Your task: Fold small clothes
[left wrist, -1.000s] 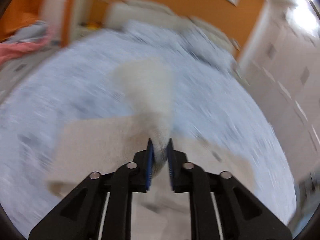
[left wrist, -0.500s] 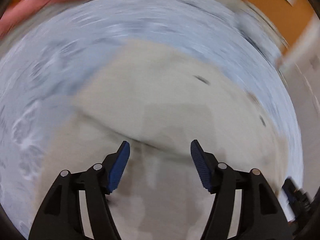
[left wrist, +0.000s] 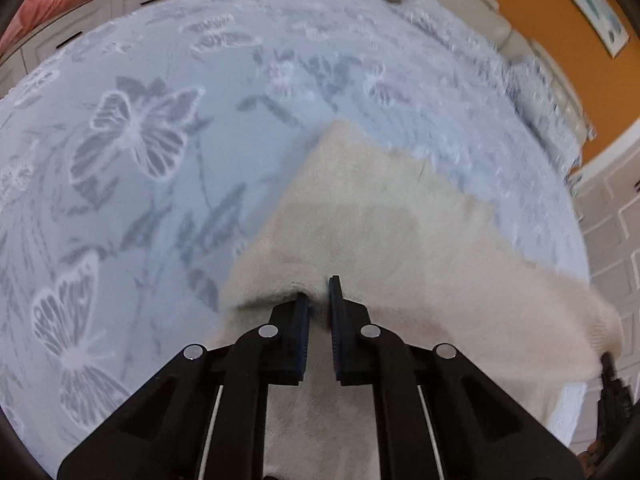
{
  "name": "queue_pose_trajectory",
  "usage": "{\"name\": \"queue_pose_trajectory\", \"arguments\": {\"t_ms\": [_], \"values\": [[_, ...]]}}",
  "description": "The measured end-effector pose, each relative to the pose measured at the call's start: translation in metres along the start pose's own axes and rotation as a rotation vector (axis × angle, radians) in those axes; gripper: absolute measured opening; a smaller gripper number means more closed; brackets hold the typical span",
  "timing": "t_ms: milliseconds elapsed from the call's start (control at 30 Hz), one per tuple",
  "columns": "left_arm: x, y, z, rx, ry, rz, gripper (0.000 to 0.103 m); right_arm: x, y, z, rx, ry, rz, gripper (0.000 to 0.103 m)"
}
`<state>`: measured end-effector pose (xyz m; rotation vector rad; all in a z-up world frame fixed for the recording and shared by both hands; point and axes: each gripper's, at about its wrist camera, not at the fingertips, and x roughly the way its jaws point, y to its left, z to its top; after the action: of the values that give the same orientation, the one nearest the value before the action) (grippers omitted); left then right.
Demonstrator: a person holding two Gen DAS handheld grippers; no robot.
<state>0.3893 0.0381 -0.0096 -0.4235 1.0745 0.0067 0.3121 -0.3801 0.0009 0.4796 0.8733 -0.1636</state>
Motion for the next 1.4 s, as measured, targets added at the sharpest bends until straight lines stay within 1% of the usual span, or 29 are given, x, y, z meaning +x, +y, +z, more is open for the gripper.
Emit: {"name": "queue_pose_trajectory", "arguments": {"t_ms": [33, 67, 100, 200, 233, 300, 333, 367, 400, 433, 467, 500, 533, 567, 600, 700, 800, 833, 867, 900, 933, 1000, 1033, 1067, 1233, 1267, 1300, 1367, 1400], "values": [[0.007, -0.002, -0.006, 0.017, 0.017, 0.023, 0.007, 0.023, -0.009, -0.011, 0.009, 0.096, -0.049, 0.006], [0.014, -0.005, -0.012, 0.028, 0.032, 0.039, 0.007, 0.031, -0.013, -0.017, 0.013, 0.116, -0.050, 0.006], [0.013, -0.005, -0.015, 0.036, 0.021, 0.046, 0.007, 0.019, -0.011, -0.017, 0.016, 0.061, -0.022, 0.006], [0.008, -0.010, -0.018, 0.080, -0.003, 0.075, 0.007, -0.007, -0.005, -0.009, 0.047, -0.034, 0.047, 0.006], [0.009, -0.009, -0.018, 0.085, 0.002, 0.074, 0.007, -0.003, -0.006, -0.011, 0.024, -0.035, 0.004, 0.007], [0.010, -0.008, -0.020, 0.100, 0.005, 0.076, 0.008, 0.024, -0.017, -0.017, 0.025, 0.081, -0.066, 0.007], [0.009, -0.010, -0.020, 0.113, 0.006, 0.081, 0.008, 0.026, -0.024, -0.021, 0.049, 0.087, -0.034, 0.007], [0.005, -0.011, -0.021, 0.126, 0.008, 0.087, 0.009, 0.018, -0.024, -0.018, 0.057, 0.067, -0.032, 0.008], [0.002, -0.013, -0.020, 0.131, 0.006, 0.085, 0.011, 0.008, -0.023, -0.016, 0.063, 0.046, -0.065, 0.010], [-0.007, -0.013, -0.020, 0.134, -0.003, 0.066, 0.012, -0.010, -0.020, -0.014, 0.068, -0.012, -0.123, 0.014], [-0.015, -0.015, -0.019, 0.140, -0.017, 0.056, 0.013, -0.024, -0.013, -0.013, 0.059, -0.068, -0.133, 0.017], [-0.029, -0.017, -0.019, 0.161, -0.048, 0.053, 0.014, -0.033, -0.001, -0.012, 0.040, -0.104, -0.118, 0.016], [-0.039, -0.022, -0.018, 0.184, -0.074, 0.057, 0.015, -0.036, 0.015, -0.008, 0.008, -0.106, -0.072, 0.016], [-0.042, -0.028, -0.017, 0.204, -0.084, 0.069, 0.015, -0.033, 0.035, -0.006, -0.031, -0.085, -0.028, 0.016], [-0.042, -0.033, -0.015, 0.214, -0.083, 0.078, 0.017, -0.022, 0.072, -0.006, -0.115, -0.037, 0.031, 0.015], [-0.020, -0.053, -0.013, 0.248, -0.057, 0.132, 0.018, 0.019, 0.146, -0.022, -0.303, 0.074, 0.122, 0.015], [0.004, -0.058, -0.019, 0.297, -0.030, 0.225, 0.021, 0.053, 0.162, -0.035, -0.361, 0.147, 0.066, 0.009], [0.008, -0.055, -0.020, 0.297, -0.022, 0.242, 0.021, 0.062, 0.147, -0.036, -0.344, 0.154, 0.016, 0.009], [0.011, -0.050, -0.021, 0.296, -0.013, 0.248, 0.021, 0.064, 0.131, -0.036, -0.319, 0.153, -0.006, 0.005], [0.011, -0.045, -0.022, 0.298, -0.006, 0.242, 0.021, 0.060, 0.101, -0.033, -0.254, 0.141, 0.031, 0.002], [0.010, -0.041, -0.024, 0.305, -0.003, 0.237, 0.021, 0.051, 0.080, -0.033, -0.214, 0.134, 0.034, 0.000], [0.008, -0.033, -0.028, 0.334, 0.004, 0.238, 0.023, 0.026, 0.036, -0.028, -0.143, 0.103, -0.011, 0.000], [0.006, -0.030, -0.029, 0.343, 0.000, 0.238, 0.027, 0.018, 0.022, -0.028, -0.122, 0.100, -0.069, 0.000], [0.003, -0.027, -0.031, 0.349, -0.005, 0.242, 0.027, 0.005, 0.005, -0.028, -0.104, 0.087, -0.177, 0.016], [-0.016, -0.024, -0.041, 0.353, -0.003, 0.248, 0.026, -0.061, -0.047, -0.053, -0.020, 0.078, -0.209, 0.018], [-0.022, -0.023, -0.045, 0.355, -0.001, 0.251, 0.026, -0.074, -0.054, -0.062, -0.009, 0.078, -0.210, 0.026], [-0.030, -0.021, -0.051, 0.359, 0.004, 0.251, 0.028, -0.089, -0.062, -0.073, 0.002, 0.081, -0.210, 0.041], [-0.043, -0.017, -0.062, 0.372, 0.010, 0.252, 0.029, -0.117, -0.075, -0.101, 0.029, 0.087, -0.214, 0.055], [-0.051, -0.014, -0.070, 0.385, 0.016, 0.253, 0.029, -0.126, -0.076, -0.117, 0.031, 0.101, -0.223, 0.057]]}}
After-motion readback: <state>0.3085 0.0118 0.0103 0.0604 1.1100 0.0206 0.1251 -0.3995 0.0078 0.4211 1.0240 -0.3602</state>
